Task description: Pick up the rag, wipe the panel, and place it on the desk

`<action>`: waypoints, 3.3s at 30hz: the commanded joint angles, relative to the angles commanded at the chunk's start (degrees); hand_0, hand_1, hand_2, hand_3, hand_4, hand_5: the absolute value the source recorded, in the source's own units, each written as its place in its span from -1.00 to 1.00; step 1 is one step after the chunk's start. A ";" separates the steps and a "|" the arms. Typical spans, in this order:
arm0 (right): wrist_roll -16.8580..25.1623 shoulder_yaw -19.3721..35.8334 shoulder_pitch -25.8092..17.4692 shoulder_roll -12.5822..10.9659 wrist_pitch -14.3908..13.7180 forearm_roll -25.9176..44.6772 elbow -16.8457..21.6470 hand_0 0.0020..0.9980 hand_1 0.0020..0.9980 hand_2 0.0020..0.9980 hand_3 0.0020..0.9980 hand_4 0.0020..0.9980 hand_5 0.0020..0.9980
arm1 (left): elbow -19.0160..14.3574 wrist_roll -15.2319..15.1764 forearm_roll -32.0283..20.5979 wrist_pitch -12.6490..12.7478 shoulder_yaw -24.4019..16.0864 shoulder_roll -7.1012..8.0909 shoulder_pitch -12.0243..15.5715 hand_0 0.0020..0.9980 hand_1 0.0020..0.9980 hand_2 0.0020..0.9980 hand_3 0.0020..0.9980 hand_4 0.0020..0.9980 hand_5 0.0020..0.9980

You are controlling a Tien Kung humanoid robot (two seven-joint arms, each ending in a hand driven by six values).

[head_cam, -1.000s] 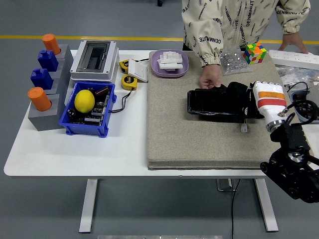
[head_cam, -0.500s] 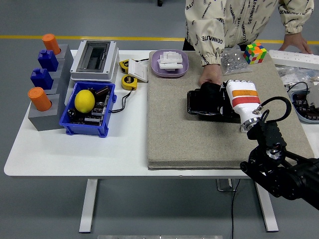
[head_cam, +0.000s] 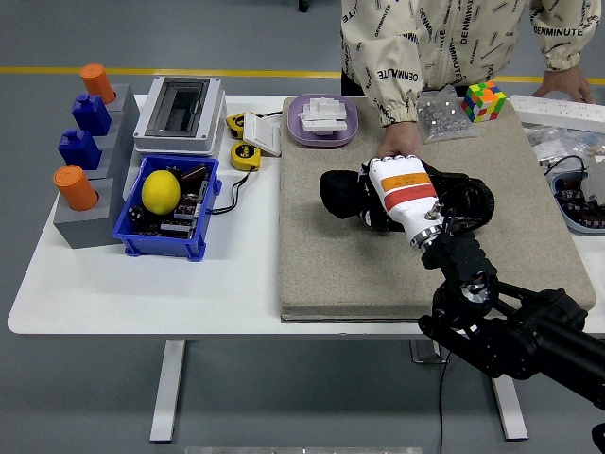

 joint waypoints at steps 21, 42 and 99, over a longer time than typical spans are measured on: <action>0.00 -0.92 -0.28 -0.28 0.15 0.05 -0.36 -0.45 -0.29 -0.26 -0.25 0.83 -0.83 | -0.02 0.00 -0.01 0.03 0.31 0.15 0.11 0.21 0.27 0.28 0.13 0.26 -0.10; 0.12 3.37 -2.19 -6.49 0.42 -0.62 -0.28 -0.44 -0.29 -0.26 -0.25 0.83 -0.83 | -0.04 -0.01 0.18 0.03 -0.65 -0.11 -0.01 0.21 0.27 0.27 0.13 0.26 -0.10; 0.41 12.82 -8.81 -16.18 1.07 -1.89 -2.03 -0.44 -0.28 -0.25 -0.25 0.83 -0.83 | -0.08 -0.04 0.11 0.00 -0.49 0.12 0.02 0.21 0.27 0.28 0.12 0.26 -0.10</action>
